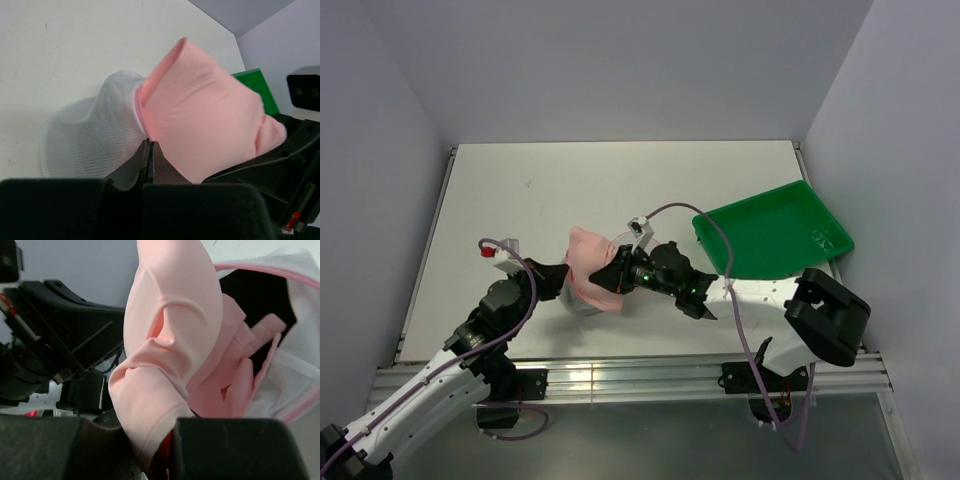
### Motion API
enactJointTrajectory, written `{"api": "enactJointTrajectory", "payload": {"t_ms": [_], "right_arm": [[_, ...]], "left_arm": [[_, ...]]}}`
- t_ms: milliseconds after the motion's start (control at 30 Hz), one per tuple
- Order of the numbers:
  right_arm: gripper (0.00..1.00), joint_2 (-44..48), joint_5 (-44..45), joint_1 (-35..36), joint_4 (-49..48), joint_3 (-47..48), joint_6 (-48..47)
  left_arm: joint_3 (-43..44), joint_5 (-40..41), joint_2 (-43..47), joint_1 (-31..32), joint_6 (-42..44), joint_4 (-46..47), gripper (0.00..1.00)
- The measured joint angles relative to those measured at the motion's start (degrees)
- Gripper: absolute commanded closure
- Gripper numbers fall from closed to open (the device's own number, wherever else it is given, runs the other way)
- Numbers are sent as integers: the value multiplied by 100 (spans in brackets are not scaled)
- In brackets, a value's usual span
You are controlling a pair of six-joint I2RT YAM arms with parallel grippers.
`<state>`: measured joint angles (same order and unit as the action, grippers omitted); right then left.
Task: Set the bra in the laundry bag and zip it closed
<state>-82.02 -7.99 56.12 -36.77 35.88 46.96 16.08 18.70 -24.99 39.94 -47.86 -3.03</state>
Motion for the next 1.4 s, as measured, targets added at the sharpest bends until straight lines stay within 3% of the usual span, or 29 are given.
{"api": "enactJointTrajectory", "payload": {"t_ms": [367, 533, 767, 1133, 1400], "right_arm": [[100, -697, -964, 28, 907, 597, -304], [100, -1410, -1222, 13, 1443, 1298, -398], [100, -1687, -1399, -142, 1821, 1709, -358], [100, -1139, -566, -437, 286, 1060, 1329], [100, -846, 866, 22, 608, 855, 1526]], "left_arm": [[59, -94, -219, 0, 352, 350, 100], [61, -249, -433, 0, 472, 581, 100], [-162, -761, -92, 0, 411, 894, 100], [-297, -1867, 81, -2, -254, 968, 100], [-632, -2518, -341, -11, -776, 2046, 100]]}}
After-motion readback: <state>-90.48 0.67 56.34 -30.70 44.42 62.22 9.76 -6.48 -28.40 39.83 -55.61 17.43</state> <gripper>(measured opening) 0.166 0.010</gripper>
